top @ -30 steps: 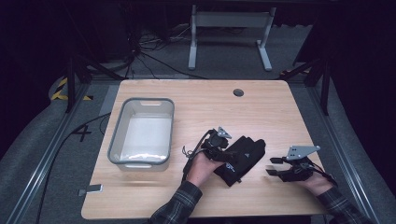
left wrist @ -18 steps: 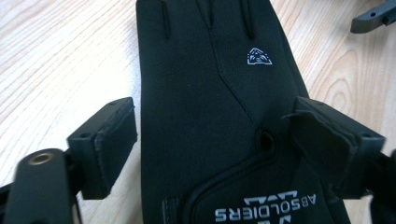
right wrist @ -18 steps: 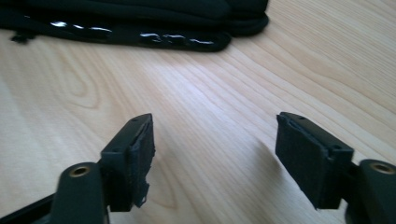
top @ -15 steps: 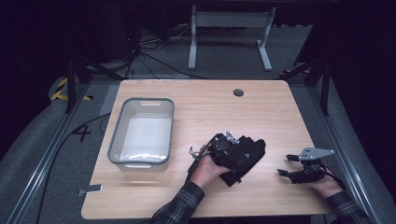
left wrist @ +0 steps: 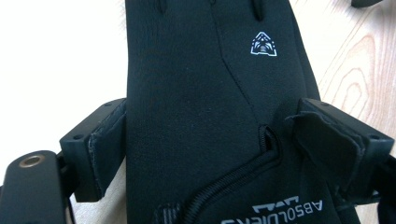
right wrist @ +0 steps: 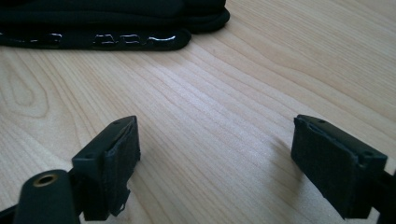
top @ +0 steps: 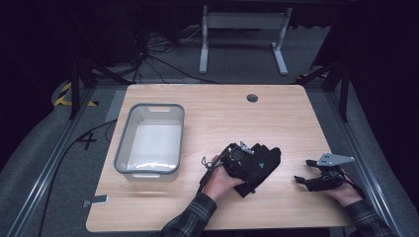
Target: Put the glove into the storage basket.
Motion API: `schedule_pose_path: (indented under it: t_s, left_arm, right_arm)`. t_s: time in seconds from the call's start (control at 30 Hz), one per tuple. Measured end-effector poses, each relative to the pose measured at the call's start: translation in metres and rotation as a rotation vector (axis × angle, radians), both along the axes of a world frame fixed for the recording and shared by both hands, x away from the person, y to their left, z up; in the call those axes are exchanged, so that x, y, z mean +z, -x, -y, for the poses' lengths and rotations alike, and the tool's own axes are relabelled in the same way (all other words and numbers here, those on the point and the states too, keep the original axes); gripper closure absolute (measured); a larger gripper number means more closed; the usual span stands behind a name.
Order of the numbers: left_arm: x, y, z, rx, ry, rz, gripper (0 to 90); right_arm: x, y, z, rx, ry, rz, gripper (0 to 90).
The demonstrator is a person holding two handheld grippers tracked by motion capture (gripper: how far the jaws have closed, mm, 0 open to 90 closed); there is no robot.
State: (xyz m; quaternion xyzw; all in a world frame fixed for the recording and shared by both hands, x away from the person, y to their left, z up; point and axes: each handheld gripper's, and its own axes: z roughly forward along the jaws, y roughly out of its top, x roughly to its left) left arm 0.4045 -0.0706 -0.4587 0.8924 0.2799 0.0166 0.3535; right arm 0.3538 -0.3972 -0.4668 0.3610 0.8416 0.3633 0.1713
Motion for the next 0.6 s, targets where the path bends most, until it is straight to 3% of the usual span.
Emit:
schedule_pose_path:
  t_s: [0.5, 0.6]
  left_arm:
    - [0.000, -0.006, 0.010, -0.011, -0.002, 0.008, 15.0]
    - [0.001, -0.004, 0.011, -0.023, -0.014, 0.021, 22.4]
  right_arm:
    - [0.000, 0.002, 0.001, -0.002, 0.000, -0.003, 15.6]
    - [0.000, 0.002, 0.002, 0.002, 0.000, -0.004, 15.4]
